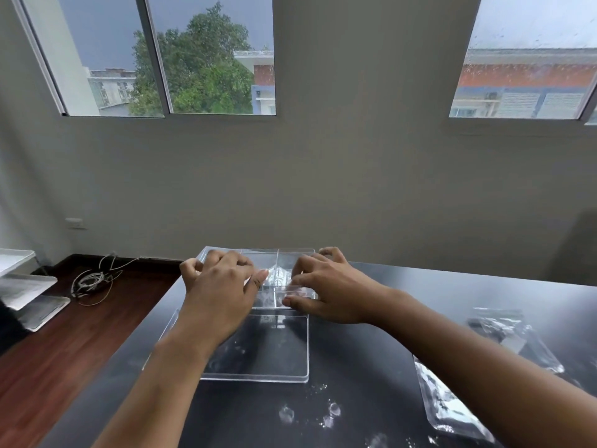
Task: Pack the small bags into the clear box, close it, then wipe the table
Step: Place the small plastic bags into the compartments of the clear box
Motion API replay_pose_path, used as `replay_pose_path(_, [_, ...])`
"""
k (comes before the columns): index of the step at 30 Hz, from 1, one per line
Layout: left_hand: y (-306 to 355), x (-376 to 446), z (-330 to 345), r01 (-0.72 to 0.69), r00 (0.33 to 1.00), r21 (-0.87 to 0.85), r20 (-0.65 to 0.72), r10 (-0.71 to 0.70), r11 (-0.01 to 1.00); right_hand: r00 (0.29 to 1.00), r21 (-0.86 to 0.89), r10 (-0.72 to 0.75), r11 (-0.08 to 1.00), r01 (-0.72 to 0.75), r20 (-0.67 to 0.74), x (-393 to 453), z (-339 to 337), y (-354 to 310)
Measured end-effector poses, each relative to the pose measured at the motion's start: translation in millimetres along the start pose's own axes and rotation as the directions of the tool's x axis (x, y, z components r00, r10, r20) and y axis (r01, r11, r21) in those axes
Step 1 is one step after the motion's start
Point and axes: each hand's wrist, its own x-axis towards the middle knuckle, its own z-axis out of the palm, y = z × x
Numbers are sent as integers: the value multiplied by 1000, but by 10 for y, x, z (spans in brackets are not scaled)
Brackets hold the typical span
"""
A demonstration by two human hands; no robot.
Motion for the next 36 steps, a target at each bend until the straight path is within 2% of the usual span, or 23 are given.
replay_pose_path(2, [12, 6, -7, -13, 997, -36, -76, 11, 999, 1000, -5, 20, 1000, -20, -23, -13, -17, 22])
replay_pose_path(4, [44, -2, -37, -4, 1000, -38, -3, 4, 999, 999, 1, 35, 999, -35, -25, -7, -26, 36])
replay_pose_path(6, [119, -21, -106, -8, 993, 43, 115, 3, 999, 999, 5, 37, 999, -37, -10, 11, -31, 41])
replay_pose_path(9, [239, -24, -181, -21, 978, 136, 207, -8, 990, 999, 31, 40, 999, -41, 26, 69, -54, 55])
replay_pose_path(13, [208, 2, -106, -25, 976, 147, 217, -8, 989, 993, 73, 66, 995, -73, 93, 144, -108, 101])
replay_pose_path(21, [205, 11, -81, -52, 960, 232, 280, -15, 971, 994, 72, 43, 996, -51, 105, 22, -129, 21])
replay_pose_path(24, [235, 3, -79, -54, 968, 248, 251, -10, 967, 998, 90, 55, 994, -58, 32, -108, -237, 12])
replay_pose_path(26, [242, 7, -74, -41, 982, 232, 187, -3, 972, 992, 107, 114, 988, -108, -48, -217, -347, 45])
replay_pose_path(29, [318, -7, -103, -26, 999, 138, -39, 32, 990, 965, 153, 237, 964, -218, -115, -530, -538, 175])
replay_pose_path(31, [425, -43, -140, -28, 982, 75, -187, 41, 997, 942, 169, 312, 942, -290, -126, -806, -651, 284])
replay_pose_path(33, [601, -99, -202, -82, 961, 17, -262, 84, 996, 914, 150, 389, 917, -370, -120, -1103, -749, 389])
replay_pose_path(36, [920, -221, -254, -292, 945, -131, -196, 264, 947, 870, 63, 488, 872, -485, -72, -1521, -888, 511])
